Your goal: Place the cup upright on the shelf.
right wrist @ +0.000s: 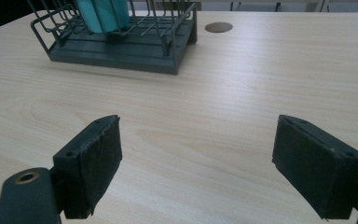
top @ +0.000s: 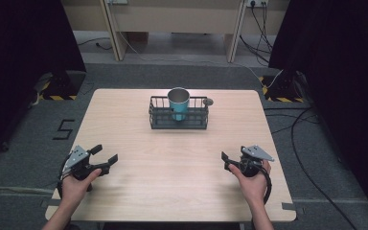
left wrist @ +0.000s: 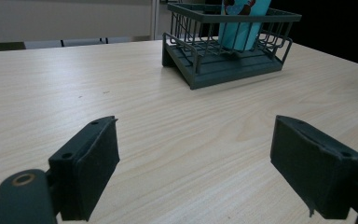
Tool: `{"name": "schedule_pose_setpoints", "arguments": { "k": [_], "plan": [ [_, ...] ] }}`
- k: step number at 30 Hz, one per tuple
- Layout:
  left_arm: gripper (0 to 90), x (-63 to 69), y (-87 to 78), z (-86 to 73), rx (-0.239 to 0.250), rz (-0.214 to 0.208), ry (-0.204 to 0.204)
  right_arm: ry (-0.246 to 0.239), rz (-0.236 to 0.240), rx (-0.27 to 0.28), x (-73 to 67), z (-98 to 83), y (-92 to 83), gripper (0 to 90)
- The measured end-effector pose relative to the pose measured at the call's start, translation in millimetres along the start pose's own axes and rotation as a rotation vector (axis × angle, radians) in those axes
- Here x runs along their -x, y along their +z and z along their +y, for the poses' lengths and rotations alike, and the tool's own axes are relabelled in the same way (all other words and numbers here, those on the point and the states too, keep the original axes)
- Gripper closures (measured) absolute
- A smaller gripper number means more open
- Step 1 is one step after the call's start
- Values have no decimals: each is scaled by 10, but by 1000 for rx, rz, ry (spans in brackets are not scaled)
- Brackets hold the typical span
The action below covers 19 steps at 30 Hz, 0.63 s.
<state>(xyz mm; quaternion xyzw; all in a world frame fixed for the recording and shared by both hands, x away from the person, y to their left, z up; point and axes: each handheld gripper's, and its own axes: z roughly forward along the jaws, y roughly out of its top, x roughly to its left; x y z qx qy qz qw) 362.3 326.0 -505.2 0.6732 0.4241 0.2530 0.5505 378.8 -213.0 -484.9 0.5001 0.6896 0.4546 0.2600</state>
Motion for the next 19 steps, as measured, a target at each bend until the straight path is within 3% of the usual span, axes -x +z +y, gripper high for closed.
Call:
{"name": "schedule_pose_setpoints", "arguments": {
  "k": [13, 19],
  "plan": [
    [145, 1, 4, -4, -2, 2, 3, 38, -25, 32, 123, -181, -136, 170],
    [145, 4, 8, 0, -1, 1, 4, 42, -9, 61, 108, -133, -132, 174]
  ]
}}
